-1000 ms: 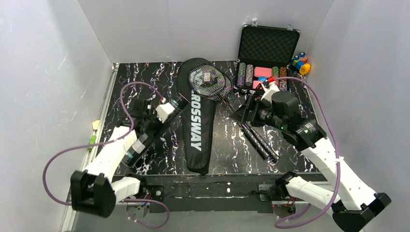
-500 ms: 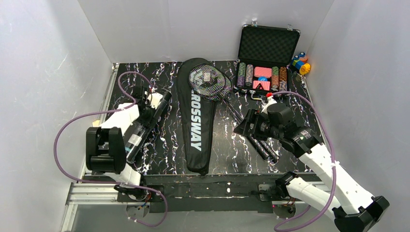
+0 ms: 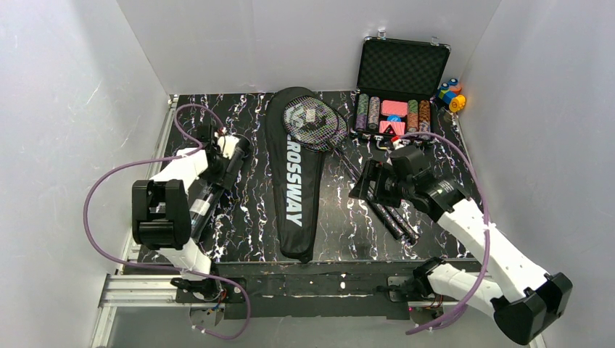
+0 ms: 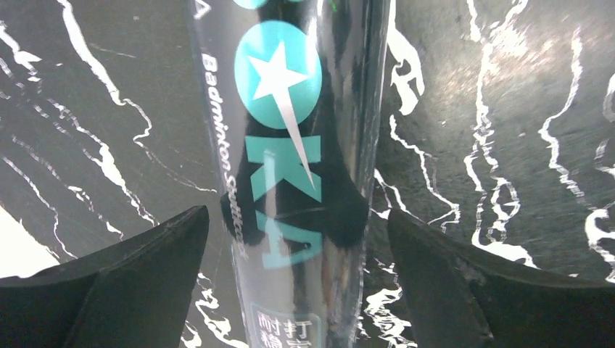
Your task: Pack up the badminton gear
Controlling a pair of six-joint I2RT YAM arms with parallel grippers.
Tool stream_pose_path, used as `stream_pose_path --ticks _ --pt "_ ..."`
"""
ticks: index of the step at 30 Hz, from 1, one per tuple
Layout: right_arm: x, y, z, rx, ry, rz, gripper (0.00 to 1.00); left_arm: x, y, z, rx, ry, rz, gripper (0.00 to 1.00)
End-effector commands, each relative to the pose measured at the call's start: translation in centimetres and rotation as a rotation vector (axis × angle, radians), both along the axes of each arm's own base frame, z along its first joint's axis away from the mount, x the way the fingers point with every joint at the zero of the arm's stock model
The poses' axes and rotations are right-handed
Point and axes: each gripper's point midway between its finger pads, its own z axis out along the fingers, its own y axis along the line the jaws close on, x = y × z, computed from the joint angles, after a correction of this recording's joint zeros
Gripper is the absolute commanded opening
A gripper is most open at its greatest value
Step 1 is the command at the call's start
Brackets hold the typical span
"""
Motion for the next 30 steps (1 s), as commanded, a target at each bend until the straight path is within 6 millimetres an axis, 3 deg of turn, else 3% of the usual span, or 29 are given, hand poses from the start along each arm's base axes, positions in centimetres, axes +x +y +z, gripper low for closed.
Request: stream_pose_path --ticks 1,4,7,10,11,14,17,20,25,30 --pt "2.5 -0.1 2.3 -0.031 -0.074 0.003 0.86 1.9 -1.4 7.7 -0.087 -0.193 -0.021 0.98" --pt "4.9 -0.3 2.3 -0.096 -0.086 0.000 0.87 1.6 -3.2 13.6 -0.176 -0.294 -0.043 0.98" --pt "8.0 -0.6 1.0 -0.207 -0.064 -0.009 0.87 0.4 -5.9 18.5 -0.260 -0.361 -0.084 0.98" --pt "10.6 -0.7 -0.5 -0.321 -0.032 -0.005 0.87 -1.7 -10.8 20.3 -0.307 -0.366 -0.192 0.98" --pt "11.4 -1.0 -0.8 -0.363 -0.025 -0.009 0.87 -2.8 -13.5 20.2 -0.316 -0.350 -0.261 0.98" --pt "13.0 -1.3 -2.2 -0.447 -0.004 -0.005 0.87 -4.0 -18.3 18.3 -0.365 -0.286 -0.327 0.98" --pt "13.9 -1.3 -3.2 -0.488 -0.004 0.015 0.86 -3.3 -21.3 15.4 -0.395 -0.244 -0.346 0.98" --pt "14.6 -1.3 -4.2 -0.520 -0.009 0.041 0.85 -1.6 -24.1 13.8 -0.402 -0.265 -0.380 0.98" --pt "16.7 0.0 -6.2 -0.556 -0.005 0.130 0.88 0.9 -27.3 11.8 -0.461 -0.267 -0.328 0.98" --pt "19.5 1.1 -8.1 -0.616 -0.011 0.204 0.89 1.5 -28.1 9.6 -0.499 -0.250 -0.265 0.98"
